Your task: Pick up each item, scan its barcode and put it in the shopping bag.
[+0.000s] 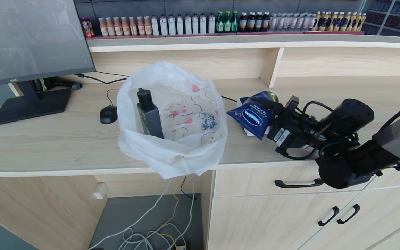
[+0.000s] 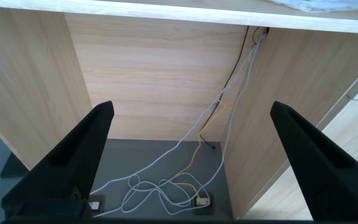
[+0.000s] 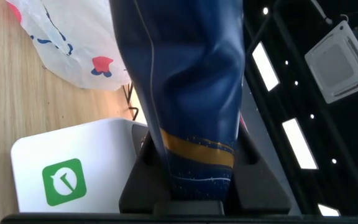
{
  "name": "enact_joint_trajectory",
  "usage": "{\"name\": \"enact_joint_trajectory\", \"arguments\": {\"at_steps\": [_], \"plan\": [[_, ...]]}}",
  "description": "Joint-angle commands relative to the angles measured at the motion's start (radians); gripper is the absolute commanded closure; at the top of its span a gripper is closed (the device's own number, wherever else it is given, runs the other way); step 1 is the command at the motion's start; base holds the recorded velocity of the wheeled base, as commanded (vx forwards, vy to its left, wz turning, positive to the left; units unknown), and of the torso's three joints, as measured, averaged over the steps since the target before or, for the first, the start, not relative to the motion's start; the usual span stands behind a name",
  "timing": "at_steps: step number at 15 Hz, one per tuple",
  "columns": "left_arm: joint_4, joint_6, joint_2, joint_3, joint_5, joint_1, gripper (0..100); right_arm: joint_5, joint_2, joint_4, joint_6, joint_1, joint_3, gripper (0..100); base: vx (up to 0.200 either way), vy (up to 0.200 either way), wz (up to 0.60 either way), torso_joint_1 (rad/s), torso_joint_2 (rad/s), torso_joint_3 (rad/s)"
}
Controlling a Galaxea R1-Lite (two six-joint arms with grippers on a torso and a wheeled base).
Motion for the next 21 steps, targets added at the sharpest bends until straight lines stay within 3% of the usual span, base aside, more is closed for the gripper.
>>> {"name": "enact_joint_trajectory", "arguments": {"at_steps": [1,5,10,14,19,21], "plan": [[0.000,-0.001,0.000,0.000,0.000,-0.001,0,-0.001,-0.014,-0.001,0.013,0.004,0.002,100,0.000,0.000,0.00,0.000,0.00,0.000],[0.000,-0.001,0.000,0.000,0.000,0.001,0,-0.034,-0.103,-0.001,0.053,0.019,0.018,100,0.000,0.000,0.00,0.000,0.00,0.000],[0.000,-0.001,0.000,0.000,0.000,0.001,0,-0.150,-0.227,0.006,0.173,0.140,0.008,100,0.000,0.000,0.00,0.000,0.00,0.000],[0.000,-0.001,0.000,0.000,0.000,-0.001,0,-0.194,-0.364,0.192,0.190,0.172,0.002,100,0.000,0.000,0.00,0.000,0.00,0.000],[0.000,-0.001,0.000,0.000,0.000,-0.001,0,-0.361,-0.497,0.328,0.389,0.249,-0.018,100,0.000,0.000,0.00,0.000,0.00,0.000],[0.000,-0.001,0.000,0.000,0.000,0.001,0,-0.387,-0.549,0.460,0.444,0.274,-0.005,100,0.000,0.000,0.00,0.000,0.00,0.000]]}}
